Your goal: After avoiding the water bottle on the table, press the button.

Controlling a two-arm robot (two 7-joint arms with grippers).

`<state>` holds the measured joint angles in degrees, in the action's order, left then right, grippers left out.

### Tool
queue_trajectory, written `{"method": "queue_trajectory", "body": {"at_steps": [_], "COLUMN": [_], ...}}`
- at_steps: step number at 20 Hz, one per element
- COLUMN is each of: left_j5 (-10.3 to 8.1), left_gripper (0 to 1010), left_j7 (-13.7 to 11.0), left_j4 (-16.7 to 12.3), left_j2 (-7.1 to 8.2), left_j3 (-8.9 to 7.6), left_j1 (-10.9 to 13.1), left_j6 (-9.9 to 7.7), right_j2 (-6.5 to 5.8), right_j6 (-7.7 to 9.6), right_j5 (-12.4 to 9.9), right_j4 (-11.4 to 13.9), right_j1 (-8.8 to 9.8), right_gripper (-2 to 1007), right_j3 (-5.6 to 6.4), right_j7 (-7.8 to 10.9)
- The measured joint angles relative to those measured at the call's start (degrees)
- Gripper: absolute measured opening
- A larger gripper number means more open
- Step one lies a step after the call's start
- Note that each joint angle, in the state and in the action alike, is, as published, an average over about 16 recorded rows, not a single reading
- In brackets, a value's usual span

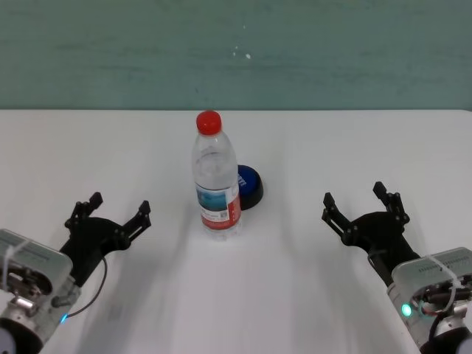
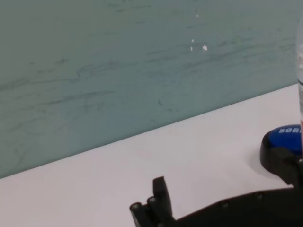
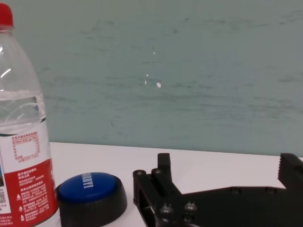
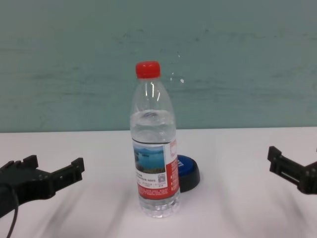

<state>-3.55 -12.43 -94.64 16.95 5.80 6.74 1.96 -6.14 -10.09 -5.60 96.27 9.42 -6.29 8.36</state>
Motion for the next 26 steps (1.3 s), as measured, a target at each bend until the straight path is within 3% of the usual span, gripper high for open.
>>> {"method": "queue_trajectory", "body": {"at_steps": [26], "left_j5": [0.00], "left_gripper": [1000], "left_j7": [0.00], "left_j4": [0.00], "left_j2": [0.00], "left_j3": [0.00], "left_j1": [0.00], "left_j6": [0.00], "right_j2": [0.03], "right_j6": [0.02], "right_j5": [0.00], "right_j4": [-0.06], "right_j1": [-0.05], "right_gripper": [1004], "right_j3": [-0.08], "right_j7": [-0.10]}}
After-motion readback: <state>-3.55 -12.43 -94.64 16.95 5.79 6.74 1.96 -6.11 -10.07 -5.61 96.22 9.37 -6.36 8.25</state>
